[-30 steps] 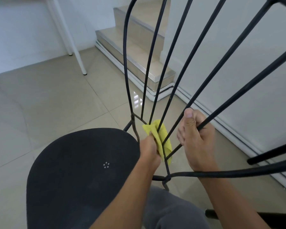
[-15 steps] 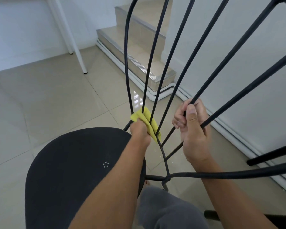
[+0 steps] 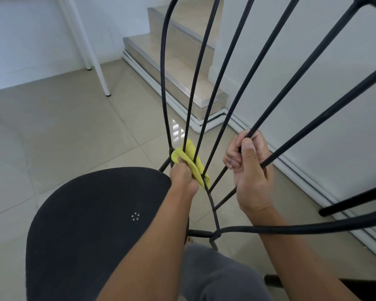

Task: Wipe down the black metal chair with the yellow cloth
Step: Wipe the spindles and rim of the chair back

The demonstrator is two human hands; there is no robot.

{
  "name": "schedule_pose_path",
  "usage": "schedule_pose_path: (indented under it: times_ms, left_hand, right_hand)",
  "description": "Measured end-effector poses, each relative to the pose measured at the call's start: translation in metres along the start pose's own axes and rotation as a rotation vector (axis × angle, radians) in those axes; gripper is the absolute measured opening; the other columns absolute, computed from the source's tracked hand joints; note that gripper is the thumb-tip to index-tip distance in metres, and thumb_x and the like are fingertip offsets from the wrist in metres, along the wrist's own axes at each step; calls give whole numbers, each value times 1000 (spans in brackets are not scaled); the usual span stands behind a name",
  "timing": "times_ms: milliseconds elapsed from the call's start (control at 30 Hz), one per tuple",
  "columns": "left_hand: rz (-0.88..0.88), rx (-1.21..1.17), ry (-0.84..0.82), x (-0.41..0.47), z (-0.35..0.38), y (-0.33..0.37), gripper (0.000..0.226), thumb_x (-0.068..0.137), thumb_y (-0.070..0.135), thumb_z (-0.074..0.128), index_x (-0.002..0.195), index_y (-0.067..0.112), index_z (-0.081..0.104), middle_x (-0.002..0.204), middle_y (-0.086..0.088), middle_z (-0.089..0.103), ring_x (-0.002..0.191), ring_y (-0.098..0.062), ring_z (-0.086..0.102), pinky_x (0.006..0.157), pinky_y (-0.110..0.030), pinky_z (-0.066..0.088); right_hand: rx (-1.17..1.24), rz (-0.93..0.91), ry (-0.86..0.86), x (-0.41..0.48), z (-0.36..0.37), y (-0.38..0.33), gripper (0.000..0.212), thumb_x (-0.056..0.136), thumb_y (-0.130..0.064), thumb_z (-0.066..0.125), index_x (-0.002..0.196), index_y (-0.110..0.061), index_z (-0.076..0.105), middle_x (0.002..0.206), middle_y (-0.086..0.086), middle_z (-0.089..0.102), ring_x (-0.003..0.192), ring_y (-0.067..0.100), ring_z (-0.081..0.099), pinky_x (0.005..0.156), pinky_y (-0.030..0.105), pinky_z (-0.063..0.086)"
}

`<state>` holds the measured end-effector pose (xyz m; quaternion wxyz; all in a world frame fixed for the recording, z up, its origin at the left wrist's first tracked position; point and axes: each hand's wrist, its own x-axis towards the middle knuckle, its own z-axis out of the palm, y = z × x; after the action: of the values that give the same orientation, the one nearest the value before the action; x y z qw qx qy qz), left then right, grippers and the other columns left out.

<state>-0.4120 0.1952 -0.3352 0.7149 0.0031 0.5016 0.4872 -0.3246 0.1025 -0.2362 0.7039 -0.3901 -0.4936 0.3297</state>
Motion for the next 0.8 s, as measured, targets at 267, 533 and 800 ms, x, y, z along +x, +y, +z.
schedule_pose_path:
  times_ms: [267,533,800]
  left_hand:
    - [48,39,21,-4,7,14,28,105,28,41,104,11,64,94,-7,65,80,-21,62,72,-37,52]
    - [-95,413,-121,-59,-46,-64,32,103,17,36,113,8,65,100,-17,71,88,-31,68,80,-45,57]
    - [130,799,-458,-69,-90,-57,19,85,0,66,103,4,71,100,-15,75,99,-29,70,93,-41,55]
  right_hand:
    - [-19,21,11,1,2,1,24,103,-15,31,85,-15,47,62,-1,36,53,16,32,52,33,31]
    - [-31,33,18,1,4,-2,26,102,-10,28,82,-15,45,62,-1,34,53,15,31,50,33,29]
    - [-35,30,28,0,5,-2,25,102,-11,29,84,-15,46,62,-3,35,52,15,30,50,33,29]
